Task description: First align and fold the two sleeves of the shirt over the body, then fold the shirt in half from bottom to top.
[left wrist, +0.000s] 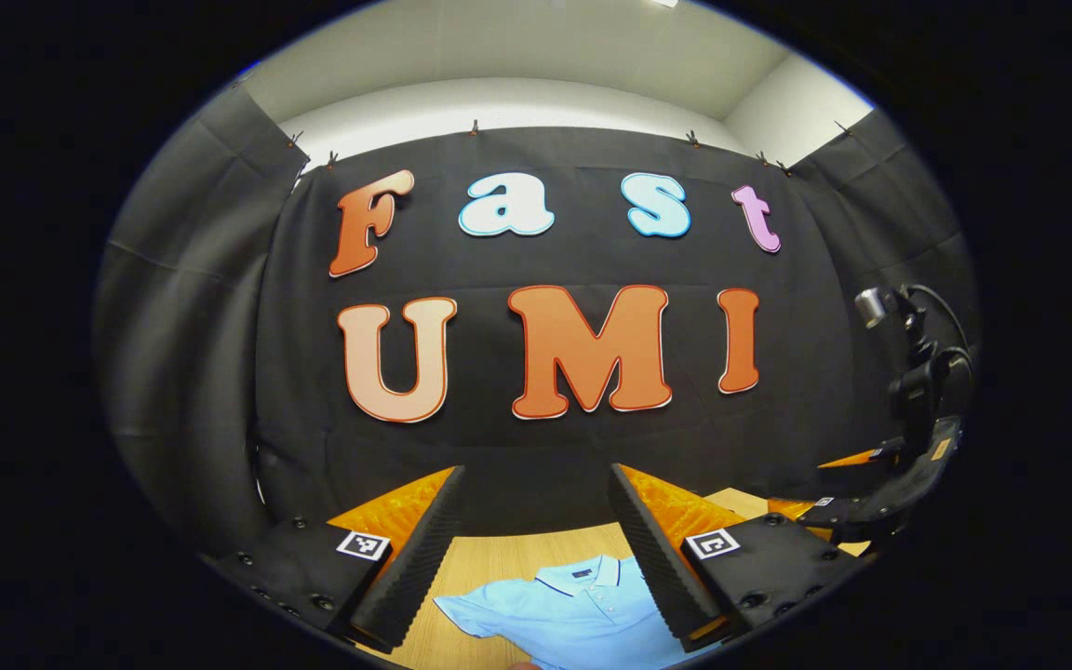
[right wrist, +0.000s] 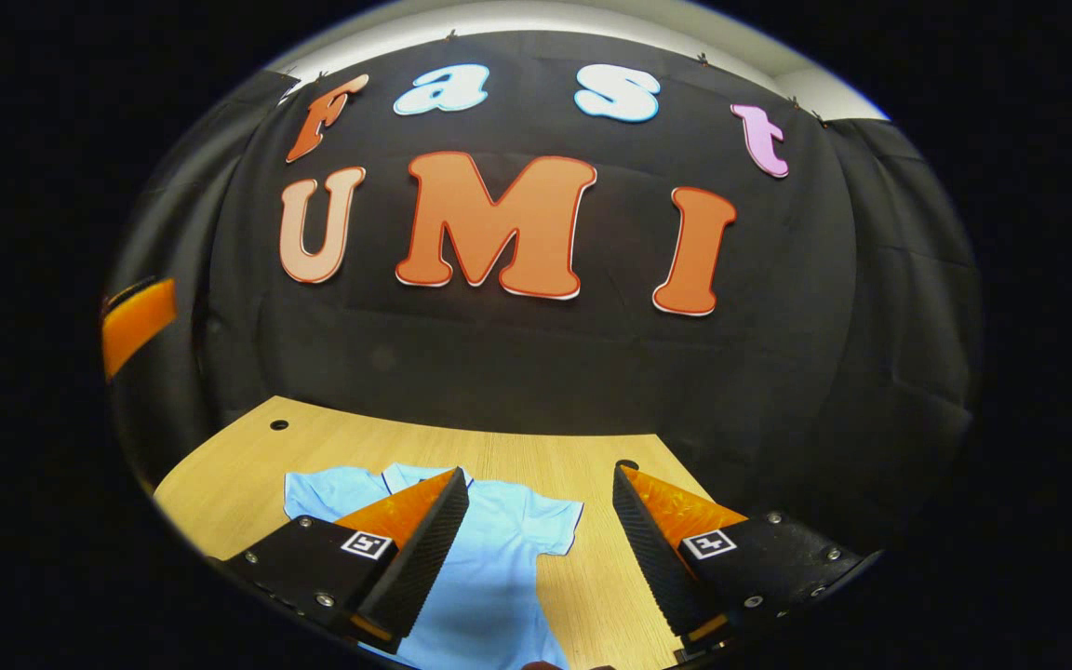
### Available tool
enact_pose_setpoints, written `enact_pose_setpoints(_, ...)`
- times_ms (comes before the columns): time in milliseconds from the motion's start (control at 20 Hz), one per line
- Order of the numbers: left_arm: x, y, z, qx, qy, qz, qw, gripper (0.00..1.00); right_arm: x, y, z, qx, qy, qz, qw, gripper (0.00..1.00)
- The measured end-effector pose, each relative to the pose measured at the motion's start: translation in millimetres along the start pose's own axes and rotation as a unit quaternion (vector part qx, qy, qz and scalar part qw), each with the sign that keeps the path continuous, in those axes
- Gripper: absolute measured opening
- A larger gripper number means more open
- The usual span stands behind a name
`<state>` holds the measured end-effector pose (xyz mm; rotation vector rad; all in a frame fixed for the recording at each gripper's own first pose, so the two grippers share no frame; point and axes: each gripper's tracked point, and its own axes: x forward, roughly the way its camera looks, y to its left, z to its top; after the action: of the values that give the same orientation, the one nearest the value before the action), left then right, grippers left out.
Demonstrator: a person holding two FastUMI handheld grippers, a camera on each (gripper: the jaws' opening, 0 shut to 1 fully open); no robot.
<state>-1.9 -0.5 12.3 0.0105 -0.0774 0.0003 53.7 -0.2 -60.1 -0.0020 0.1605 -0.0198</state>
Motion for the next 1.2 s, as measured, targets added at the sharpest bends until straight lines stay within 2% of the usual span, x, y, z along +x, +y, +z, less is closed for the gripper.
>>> enact_pose_setpoints(250,6.7,-8.0,9.7,0.018,-0.013,0.036,0.999,1.00,45.5,-15.4,-31.4,-0.013,0.057,0.017,0.998,0.98)
enact_pose_setpoints(500,16.9,-19.6,7.5,0.037,-0.005,0.054,0.998,0.99,90.6,-28.7,-66.7,-0.009,0.126,0.032,0.991,0.98)
enact_pose_setpoints(850,14.3,-22.0,7.2,0.075,0.009,0.096,0.993,1.00,141.7,-34.1,-123.2,0.020,0.233,0.047,0.971,0.97)
enact_pose_setpoints(1200,-3.1,-11.2,-1.5,0.092,0.038,0.150,0.984,1.00,178.4,-34.0,-165.0,-0.006,0.304,0.059,0.951,0.97)
